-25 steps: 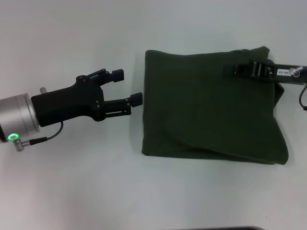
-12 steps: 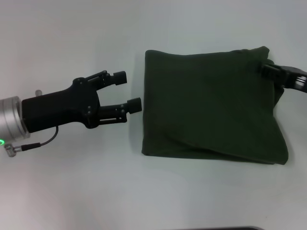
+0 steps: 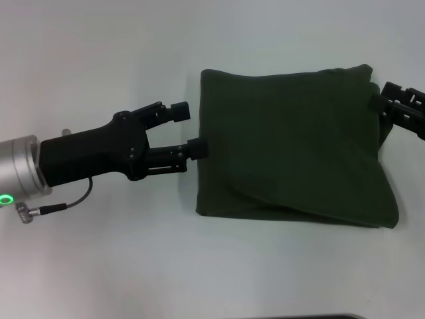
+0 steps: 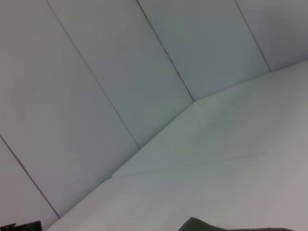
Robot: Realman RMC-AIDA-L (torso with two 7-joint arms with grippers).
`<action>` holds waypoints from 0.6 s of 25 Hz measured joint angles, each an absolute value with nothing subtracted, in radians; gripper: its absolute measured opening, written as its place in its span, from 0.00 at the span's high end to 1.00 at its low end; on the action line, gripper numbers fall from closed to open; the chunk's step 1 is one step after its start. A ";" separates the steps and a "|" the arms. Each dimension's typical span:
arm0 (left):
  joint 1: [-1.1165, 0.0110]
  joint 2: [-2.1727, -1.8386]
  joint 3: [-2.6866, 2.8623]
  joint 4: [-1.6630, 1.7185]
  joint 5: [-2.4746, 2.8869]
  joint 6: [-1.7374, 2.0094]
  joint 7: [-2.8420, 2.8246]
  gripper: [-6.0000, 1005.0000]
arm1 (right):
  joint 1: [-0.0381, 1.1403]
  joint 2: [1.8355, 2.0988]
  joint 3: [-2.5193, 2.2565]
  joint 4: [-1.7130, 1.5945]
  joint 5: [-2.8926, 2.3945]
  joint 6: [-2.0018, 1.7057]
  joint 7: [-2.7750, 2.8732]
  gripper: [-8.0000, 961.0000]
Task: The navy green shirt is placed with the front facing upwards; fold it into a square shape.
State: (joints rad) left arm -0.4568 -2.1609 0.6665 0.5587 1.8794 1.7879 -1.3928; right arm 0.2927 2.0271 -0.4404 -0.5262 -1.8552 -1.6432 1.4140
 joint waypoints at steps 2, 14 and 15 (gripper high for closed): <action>-0.457 -2.161 0.670 0.554 1.877 1.787 -1.392 0.06 | 0.291 2.017 -0.440 -0.527 -1.868 -1.650 1.414 0.38; -0.471 -2.161 0.670 0.537 1.877 1.776 -1.391 0.07 | 0.271 1.985 -0.418 -0.530 -1.896 -1.697 1.421 0.02; -0.471 -2.161 0.670 0.537 1.877 1.776 -1.391 0.07 | 0.268 1.985 -0.417 -0.530 -1.896 -1.697 1.421 0.02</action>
